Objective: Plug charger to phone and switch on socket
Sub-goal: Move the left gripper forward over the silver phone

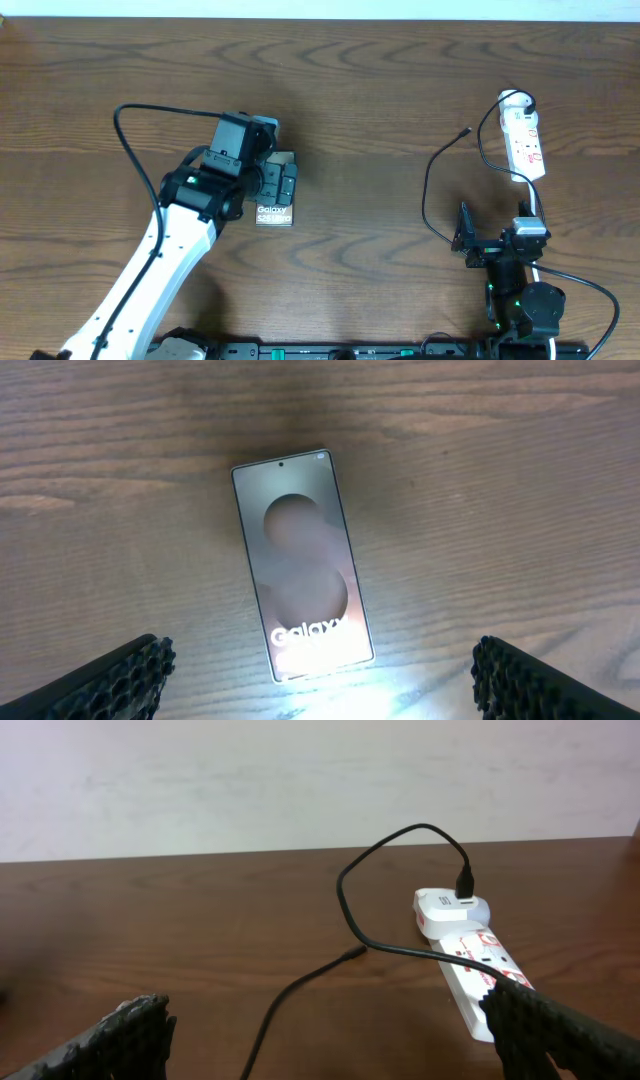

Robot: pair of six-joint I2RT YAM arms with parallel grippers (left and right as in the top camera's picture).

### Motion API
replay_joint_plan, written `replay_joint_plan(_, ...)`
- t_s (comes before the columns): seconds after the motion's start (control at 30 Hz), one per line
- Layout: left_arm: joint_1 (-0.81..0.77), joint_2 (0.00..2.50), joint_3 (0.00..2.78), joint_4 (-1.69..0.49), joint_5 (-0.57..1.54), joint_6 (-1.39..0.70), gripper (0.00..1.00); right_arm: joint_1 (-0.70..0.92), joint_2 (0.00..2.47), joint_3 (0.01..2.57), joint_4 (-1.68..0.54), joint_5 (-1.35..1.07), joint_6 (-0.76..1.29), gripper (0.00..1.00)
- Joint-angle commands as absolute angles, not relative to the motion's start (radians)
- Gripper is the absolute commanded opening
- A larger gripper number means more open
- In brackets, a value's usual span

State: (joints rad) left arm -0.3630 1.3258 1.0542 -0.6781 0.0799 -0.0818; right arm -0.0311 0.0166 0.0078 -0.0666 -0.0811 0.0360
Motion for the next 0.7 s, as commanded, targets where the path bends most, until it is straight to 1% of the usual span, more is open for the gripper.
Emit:
replay_joint_plan(0.0, -0.365, 1.382, 1.067, -0.660, 0.089, -0.120, 0.98, -0.025, 0.007, 0.006, -0.070, -0.077, 0.021, 0.99)
replay_joint_plan(0.3, -0.365, 1.578, 1.067, -0.521, 0.033, -0.233, 0.98, -0.025, 0.007, 0.006, -0.070, -0.077, 0.021, 0.99)
replay_joint_plan(0.5, -0.365, 1.703, 1.067, -0.484, 0.032, -0.234, 0.98, -0.025, 0.007, 0.006, -0.070, -0.077, 0.021, 0.99)
replay_joint_plan(0.67, -0.365, 1.761, 1.067, -0.465, 0.032, -0.234, 0.98, -0.025, 0.007, 0.006, -0.070, -0.077, 0.021, 0.99)
